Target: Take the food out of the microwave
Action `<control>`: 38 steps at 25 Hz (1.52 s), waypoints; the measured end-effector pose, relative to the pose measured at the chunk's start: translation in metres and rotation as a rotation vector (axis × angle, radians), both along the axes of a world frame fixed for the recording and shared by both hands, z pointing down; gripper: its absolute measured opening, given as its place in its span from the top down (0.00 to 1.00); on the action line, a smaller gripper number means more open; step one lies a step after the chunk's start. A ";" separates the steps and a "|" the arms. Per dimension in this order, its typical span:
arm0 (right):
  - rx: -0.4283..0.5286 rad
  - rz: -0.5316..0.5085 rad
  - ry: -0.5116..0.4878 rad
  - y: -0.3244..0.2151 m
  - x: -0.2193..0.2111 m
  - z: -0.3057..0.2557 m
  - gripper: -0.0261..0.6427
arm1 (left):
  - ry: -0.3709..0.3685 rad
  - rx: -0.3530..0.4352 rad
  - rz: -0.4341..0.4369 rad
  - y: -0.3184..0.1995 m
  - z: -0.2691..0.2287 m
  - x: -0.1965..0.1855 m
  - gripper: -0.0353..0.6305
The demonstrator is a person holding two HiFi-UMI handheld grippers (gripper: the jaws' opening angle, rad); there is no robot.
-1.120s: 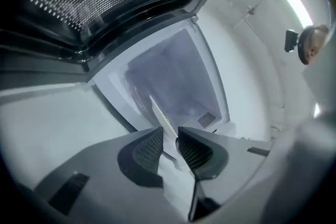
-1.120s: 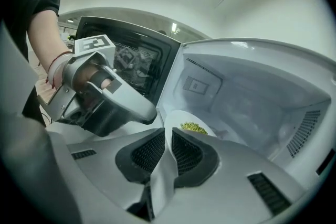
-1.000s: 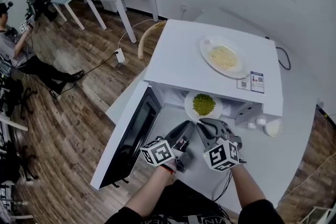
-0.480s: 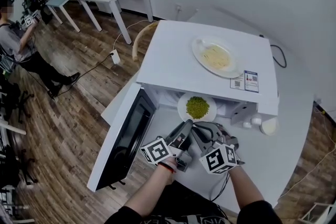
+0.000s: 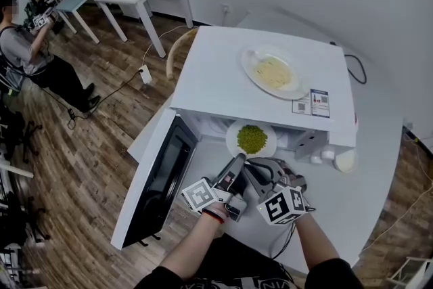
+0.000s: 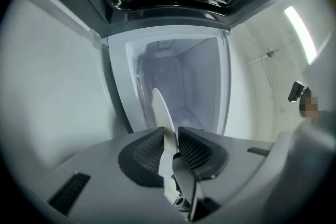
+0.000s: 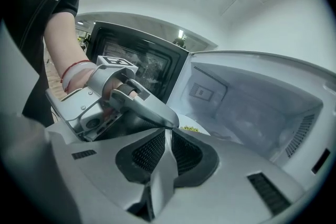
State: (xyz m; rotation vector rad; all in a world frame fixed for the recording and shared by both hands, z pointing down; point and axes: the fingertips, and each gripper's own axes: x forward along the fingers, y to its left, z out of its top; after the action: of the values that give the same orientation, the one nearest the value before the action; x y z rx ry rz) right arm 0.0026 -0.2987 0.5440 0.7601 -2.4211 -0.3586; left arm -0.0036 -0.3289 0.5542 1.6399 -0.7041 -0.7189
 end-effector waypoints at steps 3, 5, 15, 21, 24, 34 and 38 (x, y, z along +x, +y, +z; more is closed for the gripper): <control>0.009 -0.001 0.009 0.002 0.000 -0.001 0.87 | 0.018 0.001 -0.004 0.000 -0.002 0.001 0.83; 0.017 -0.012 0.011 0.003 0.001 -0.002 0.88 | 0.014 0.003 0.002 0.000 -0.002 0.002 0.83; -0.052 0.190 -0.156 0.001 0.017 -0.004 0.87 | 0.041 -0.027 -0.010 -0.001 0.000 0.005 0.84; -0.299 0.544 -0.490 -0.001 0.061 0.006 0.86 | 0.052 -0.048 -0.036 -0.001 0.005 -0.002 0.86; -0.400 0.622 -0.592 -0.003 0.067 0.013 0.84 | 0.023 -0.048 -0.038 0.001 0.009 -0.004 0.86; -0.746 0.780 -0.983 -0.009 0.058 0.032 0.77 | -0.054 -0.031 -0.058 0.002 0.016 -0.013 0.88; -0.801 0.775 -1.081 -0.010 0.054 0.029 0.77 | 0.016 -0.058 -0.070 0.004 0.016 -0.012 0.88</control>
State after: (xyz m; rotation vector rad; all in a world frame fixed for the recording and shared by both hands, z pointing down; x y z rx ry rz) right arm 0.0562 -0.3082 0.5732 1.6060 -2.4463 1.5661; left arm -0.0156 -0.3253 0.5699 1.5621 -0.7671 -0.7540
